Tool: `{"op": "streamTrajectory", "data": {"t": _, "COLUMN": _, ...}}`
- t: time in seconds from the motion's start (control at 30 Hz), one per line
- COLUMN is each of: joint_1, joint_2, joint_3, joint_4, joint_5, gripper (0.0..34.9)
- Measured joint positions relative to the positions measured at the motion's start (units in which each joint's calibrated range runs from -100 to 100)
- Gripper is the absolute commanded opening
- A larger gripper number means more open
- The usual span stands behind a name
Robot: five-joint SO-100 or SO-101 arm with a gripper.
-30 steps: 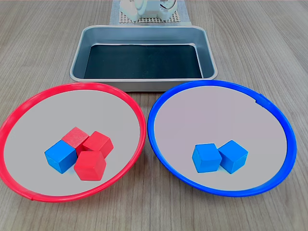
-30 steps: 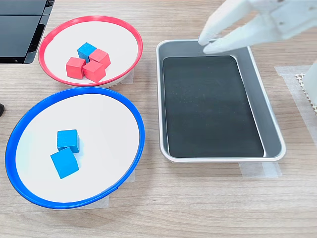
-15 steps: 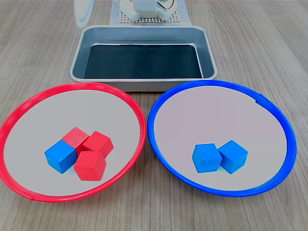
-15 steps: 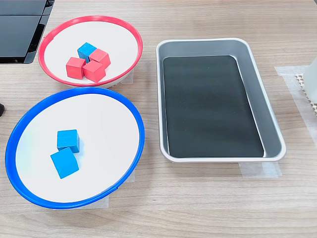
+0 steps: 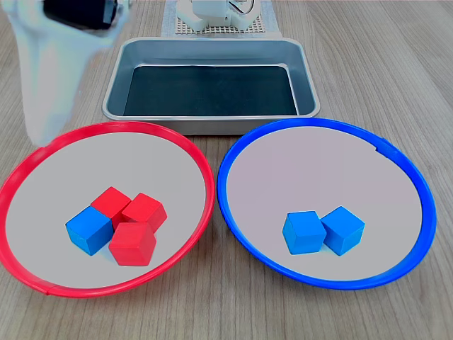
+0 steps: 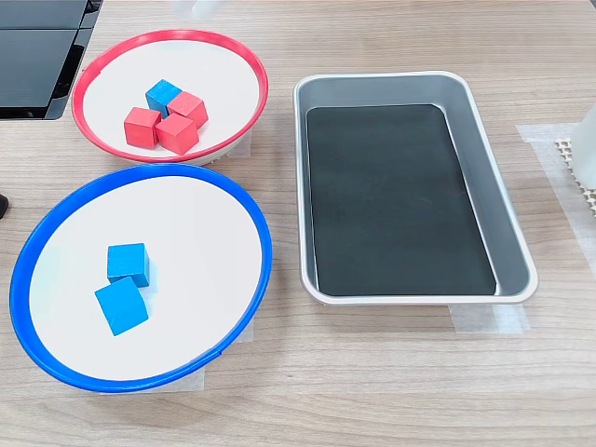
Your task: Relocate any blue block in the red dish to the blue dish, correcting any misplacements.
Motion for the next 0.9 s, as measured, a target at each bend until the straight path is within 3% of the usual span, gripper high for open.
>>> {"op": "streamTrajectory", "data": {"t": 0.2, "joint_1": 0.4, "joint_2": 8.4, "joint_3": -9.8, "joint_4": 0.2, "joint_5": 2.5, "gripper": 1.1}}
{"op": "streamTrajectory", "data": {"t": 0.33, "joint_1": 0.4, "joint_2": 11.7, "joint_3": -13.2, "joint_4": 0.3, "joint_5": 3.4, "gripper": 4.3}}
{"op": "streamTrajectory", "data": {"t": 0.5, "joint_1": 0.4, "joint_2": 14.2, "joint_3": -15.2, "joint_4": 0.3, "joint_5": 3.8, "gripper": 10.7}}
{"op": "streamTrajectory", "data": {"t": 0.6, "joint_1": 0.0, "joint_2": 15.0, "joint_3": -15.5, "joint_4": 1.1, "joint_5": 3.9, "gripper": 12.4}}
{"op": "streamTrajectory", "data": {"t": 0.9, "joint_1": -2.3, "joint_2": 15.3, "joint_3": -14.4, "joint_4": 4.6, "joint_5": 3.9, "gripper": 11.8}}
